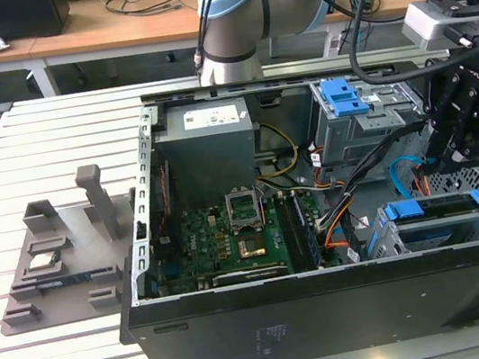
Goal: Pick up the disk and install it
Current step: 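Insert the first disk wire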
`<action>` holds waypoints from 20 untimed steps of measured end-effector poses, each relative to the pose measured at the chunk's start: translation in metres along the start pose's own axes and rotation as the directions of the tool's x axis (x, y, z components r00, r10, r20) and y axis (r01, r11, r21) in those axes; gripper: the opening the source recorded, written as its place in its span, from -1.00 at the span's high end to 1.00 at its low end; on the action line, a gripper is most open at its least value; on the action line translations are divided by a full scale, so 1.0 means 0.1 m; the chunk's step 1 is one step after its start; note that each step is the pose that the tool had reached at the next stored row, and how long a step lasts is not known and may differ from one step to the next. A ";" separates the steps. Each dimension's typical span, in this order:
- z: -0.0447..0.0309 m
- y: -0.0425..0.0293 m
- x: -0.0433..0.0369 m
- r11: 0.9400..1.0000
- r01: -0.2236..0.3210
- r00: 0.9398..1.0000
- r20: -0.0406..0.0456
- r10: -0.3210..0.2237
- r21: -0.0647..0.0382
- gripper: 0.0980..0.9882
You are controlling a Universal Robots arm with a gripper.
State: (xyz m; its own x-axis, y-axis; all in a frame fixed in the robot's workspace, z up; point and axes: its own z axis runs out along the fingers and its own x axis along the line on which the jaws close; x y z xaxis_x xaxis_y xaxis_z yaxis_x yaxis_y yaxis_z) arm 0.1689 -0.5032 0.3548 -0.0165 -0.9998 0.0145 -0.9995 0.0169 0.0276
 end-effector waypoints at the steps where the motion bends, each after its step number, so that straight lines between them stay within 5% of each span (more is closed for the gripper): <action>1: 0.000 0.000 0.000 1.000 0.000 1.000 0.000 0.000 0.000 0.44; 2: 0.000 0.000 0.000 1.000 0.000 1.000 0.000 0.000 0.000 0.44; 5: 0.000 0.000 0.001 1.000 0.000 1.000 0.000 0.000 0.000 0.84; 11: 0.000 0.000 0.014 1.000 0.000 1.000 0.000 0.000 0.000 0.84; 20: 0.004 -0.004 0.228 1.000 0.000 1.000 0.000 0.000 0.000 0.84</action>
State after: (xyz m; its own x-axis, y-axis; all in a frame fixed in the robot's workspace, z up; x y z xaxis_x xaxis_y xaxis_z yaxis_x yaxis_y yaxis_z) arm 0.1688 -0.5260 0.3547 -0.0165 -0.9998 0.0145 -0.9995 0.0169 0.0276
